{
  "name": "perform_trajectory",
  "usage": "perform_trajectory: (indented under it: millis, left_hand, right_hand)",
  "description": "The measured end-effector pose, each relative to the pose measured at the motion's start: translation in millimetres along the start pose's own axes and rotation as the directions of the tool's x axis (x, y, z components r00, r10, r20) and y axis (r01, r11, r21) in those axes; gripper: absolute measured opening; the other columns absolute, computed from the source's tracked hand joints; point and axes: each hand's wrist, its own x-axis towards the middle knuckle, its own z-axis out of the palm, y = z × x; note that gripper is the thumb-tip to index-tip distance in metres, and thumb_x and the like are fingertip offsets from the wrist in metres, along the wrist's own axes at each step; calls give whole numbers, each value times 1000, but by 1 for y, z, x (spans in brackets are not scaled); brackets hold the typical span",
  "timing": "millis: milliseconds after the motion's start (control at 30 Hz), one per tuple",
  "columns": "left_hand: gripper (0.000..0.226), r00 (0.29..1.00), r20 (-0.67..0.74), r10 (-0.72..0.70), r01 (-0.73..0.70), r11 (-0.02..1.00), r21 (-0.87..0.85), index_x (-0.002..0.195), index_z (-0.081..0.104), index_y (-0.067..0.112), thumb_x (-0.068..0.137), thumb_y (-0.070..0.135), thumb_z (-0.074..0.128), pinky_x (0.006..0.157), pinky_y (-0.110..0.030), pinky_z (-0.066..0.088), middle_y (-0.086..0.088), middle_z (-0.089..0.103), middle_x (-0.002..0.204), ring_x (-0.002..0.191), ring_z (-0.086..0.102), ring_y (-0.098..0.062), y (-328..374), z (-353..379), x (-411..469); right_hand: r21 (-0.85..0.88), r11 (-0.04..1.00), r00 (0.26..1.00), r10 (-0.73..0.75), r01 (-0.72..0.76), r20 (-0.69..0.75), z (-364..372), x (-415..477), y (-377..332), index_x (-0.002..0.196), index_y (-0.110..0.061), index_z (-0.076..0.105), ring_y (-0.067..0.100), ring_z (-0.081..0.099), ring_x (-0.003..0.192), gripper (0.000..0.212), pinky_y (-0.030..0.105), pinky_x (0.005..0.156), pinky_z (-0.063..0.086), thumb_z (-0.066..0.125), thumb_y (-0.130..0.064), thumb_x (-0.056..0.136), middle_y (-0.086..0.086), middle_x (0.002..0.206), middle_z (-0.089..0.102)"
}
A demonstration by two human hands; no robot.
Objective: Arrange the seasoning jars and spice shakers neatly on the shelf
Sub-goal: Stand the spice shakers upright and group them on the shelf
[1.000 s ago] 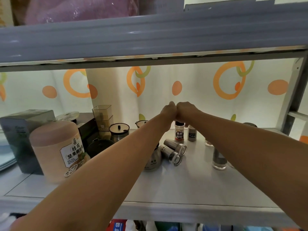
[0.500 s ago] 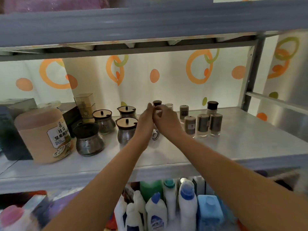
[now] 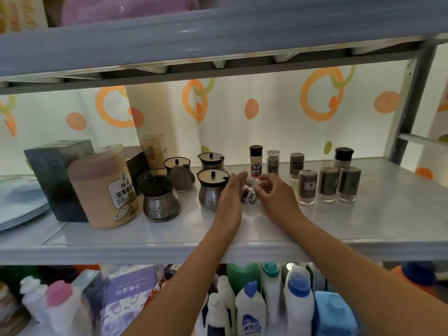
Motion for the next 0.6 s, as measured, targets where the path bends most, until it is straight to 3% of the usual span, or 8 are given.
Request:
perform_trajectory:
  millis: [133,233,333,400,500,600]
  left_hand:
    - [48,1000,-24,20,-20,1000,12,131,54,21,103,44,23,109,-25,36,3,56,137,130,48,-7,-4,1,4]
    - [51,999,-27,22,-22,1000,4,133,54,17,103,44,23,111,-26,35,1,56,137,130,49,-7,-4,1,4]
    - [49,1000,-26,-2,3,1000,17,128,57,19,103,44,23,111,-25,34,2,58,134,128,50,-7,-4,0,4]
    - [42,1000,-23,-21,22,999,48,113,62,30,103,44,23,107,-23,36,13,64,120,117,55,2,-4,1,5]
    - [44,999,-1,-39,39,992,122,86,61,39,105,39,21,84,-10,39,29,66,84,86,57,21,0,3,5]
    - [40,996,17,-88,84,986,141,88,61,41,104,42,24,93,-18,36,27,60,98,98,54,13,-5,3,7]
  right_hand:
    - [-226,969,991,-82,104,106,7,-4,1,121,-15,61,23,64,98,41,28,80,46,72,-32,86,6,112,69]
    - [-349,920,981,-140,179,135,10,-6,-2,117,-15,62,25,62,103,36,27,79,41,71,-28,85,8,119,66]
    - [-337,928,985,-119,156,128,5,-11,-5,116,-15,62,25,62,101,32,27,79,42,68,-24,86,9,117,65]
    - [-345,930,988,-88,126,124,-2,-16,-5,117,-15,61,24,61,97,33,29,79,44,66,-24,86,9,114,65]
    - [-371,925,990,-38,86,135,-17,-26,0,121,-15,60,20,55,89,38,26,74,40,65,-29,86,9,110,65]
    - [-344,938,991,1,45,133,-32,-33,4,126,-15,60,20,58,94,52,28,76,44,67,-46,85,8,113,66]
